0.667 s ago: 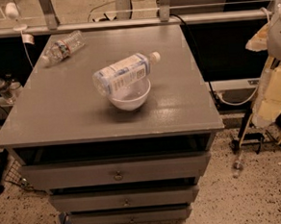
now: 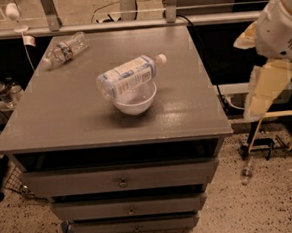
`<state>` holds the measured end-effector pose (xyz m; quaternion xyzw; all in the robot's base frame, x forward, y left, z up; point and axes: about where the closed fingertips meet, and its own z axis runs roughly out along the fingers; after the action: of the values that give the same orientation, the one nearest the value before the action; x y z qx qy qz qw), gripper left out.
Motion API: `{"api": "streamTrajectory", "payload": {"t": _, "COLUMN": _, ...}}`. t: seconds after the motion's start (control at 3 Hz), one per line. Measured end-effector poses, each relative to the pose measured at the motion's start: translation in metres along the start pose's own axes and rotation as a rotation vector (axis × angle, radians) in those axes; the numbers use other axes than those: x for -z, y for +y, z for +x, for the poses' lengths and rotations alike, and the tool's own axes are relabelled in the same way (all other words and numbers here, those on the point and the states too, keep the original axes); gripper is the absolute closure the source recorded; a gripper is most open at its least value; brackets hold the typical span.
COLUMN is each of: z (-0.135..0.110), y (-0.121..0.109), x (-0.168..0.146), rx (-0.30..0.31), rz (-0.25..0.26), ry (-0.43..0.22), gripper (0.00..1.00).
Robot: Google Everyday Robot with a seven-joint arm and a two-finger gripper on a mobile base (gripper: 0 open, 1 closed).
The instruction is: Pick blue plastic bottle from white bowl and place on counter
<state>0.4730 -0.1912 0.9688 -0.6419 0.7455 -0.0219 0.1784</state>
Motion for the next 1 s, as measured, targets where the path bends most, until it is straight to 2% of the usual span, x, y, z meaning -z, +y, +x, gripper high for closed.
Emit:
{"api": "streamTrajectory", "payload": {"t": 0.33, "z": -0.034, "y": -0.028, "x": -0.024, "rx": 0.137, "rz": -0.017, "ry": -0.061, "gripper": 0.00}}
{"api": "streamTrajectory", "payload": {"t": 0.67, "z": -0.076, "y": -0.056, "x": -0.035, "rx": 0.275, "rz": 0.002, "ry": -0.133, "gripper": 0.00}}
{"api": "streamTrajectory", "payload": {"t": 1.0, "z": -0.114, "y": -0.074, "x": -0.039, "rx": 0.412, "rz": 0.006, "ry": -0.170, "gripper": 0.00}}
